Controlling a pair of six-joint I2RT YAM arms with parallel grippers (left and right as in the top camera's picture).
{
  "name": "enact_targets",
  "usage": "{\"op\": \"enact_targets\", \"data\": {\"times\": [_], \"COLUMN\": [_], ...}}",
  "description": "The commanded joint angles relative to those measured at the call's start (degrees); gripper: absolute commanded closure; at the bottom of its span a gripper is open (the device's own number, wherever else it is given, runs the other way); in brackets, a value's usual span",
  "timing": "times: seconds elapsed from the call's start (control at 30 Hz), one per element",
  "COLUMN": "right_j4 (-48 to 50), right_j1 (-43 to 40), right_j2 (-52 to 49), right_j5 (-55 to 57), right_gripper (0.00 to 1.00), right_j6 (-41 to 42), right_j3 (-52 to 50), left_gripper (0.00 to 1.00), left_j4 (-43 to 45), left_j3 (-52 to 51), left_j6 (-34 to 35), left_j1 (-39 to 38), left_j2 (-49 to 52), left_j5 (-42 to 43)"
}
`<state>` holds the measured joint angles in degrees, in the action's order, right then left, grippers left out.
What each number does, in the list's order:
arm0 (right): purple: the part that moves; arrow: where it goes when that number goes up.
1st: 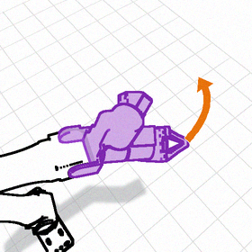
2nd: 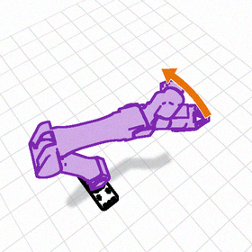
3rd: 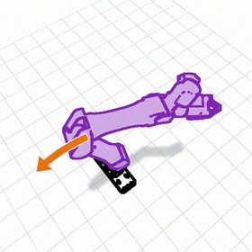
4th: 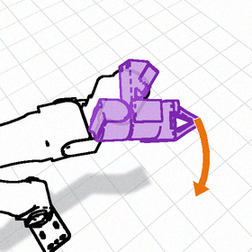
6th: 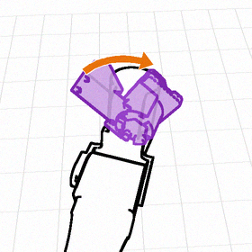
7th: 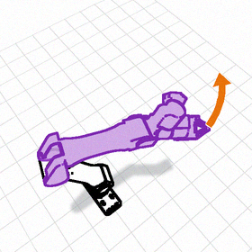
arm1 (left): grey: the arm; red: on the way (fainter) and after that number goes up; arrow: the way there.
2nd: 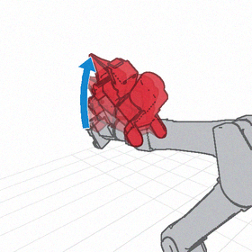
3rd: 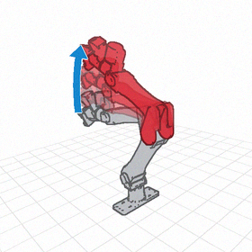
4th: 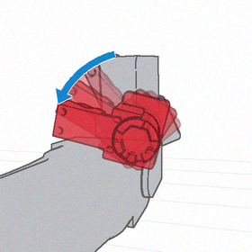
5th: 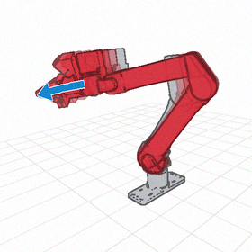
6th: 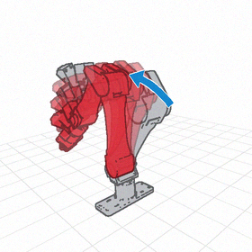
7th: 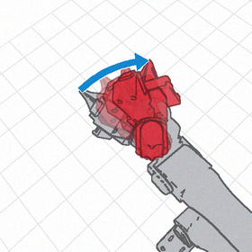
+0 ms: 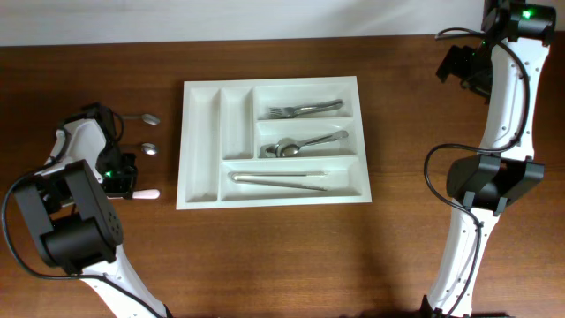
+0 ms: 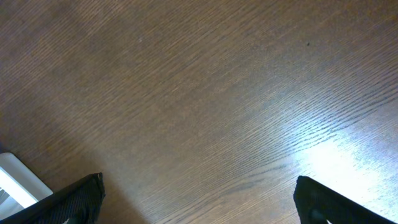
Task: Pack container
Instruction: 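Lower the left gripper and close it on the knife handle, then lift the knife and carry it into the narrow left compartment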
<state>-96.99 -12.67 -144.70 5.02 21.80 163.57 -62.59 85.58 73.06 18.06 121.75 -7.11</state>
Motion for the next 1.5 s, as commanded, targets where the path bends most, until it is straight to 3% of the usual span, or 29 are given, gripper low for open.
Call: {"op": "enact_targets", "data": {"times": [0.0, 0.33, 0.8, 1.47], "right_j4": [-0.31, -0.33, -0.33, -0.33], "right_j1": [-0.26, -0.26, -0.26, -0.26], "right_j2": [1.84, 1.84, 1.84, 1.84], "right_j5": [0.11, 0.11, 0.09, 0.11], "right_gripper": [0.01, 0.01, 0.01, 0.01], "right_j6": [-0.39, -0.39, -0.39, -0.39], "right_j3": [0.85, 0.85, 0.85, 0.85], "left_gripper": [0.98, 0.98, 0.98, 0.98], "left_j4": [-0.72, -1.31, -3.08, -2.78], "left_j3": [2.47, 2.86, 11.63, 27.26], "left_j6": [-2.03, -2.14, -11.93, -35.67], "left_j1": [0.35, 0.35, 0.35, -7.67], "left_j2": [0.9, 0.79, 0.24, 0.13], "left_j5": [-1.18, 0.46, 0.72, 1.99]}}
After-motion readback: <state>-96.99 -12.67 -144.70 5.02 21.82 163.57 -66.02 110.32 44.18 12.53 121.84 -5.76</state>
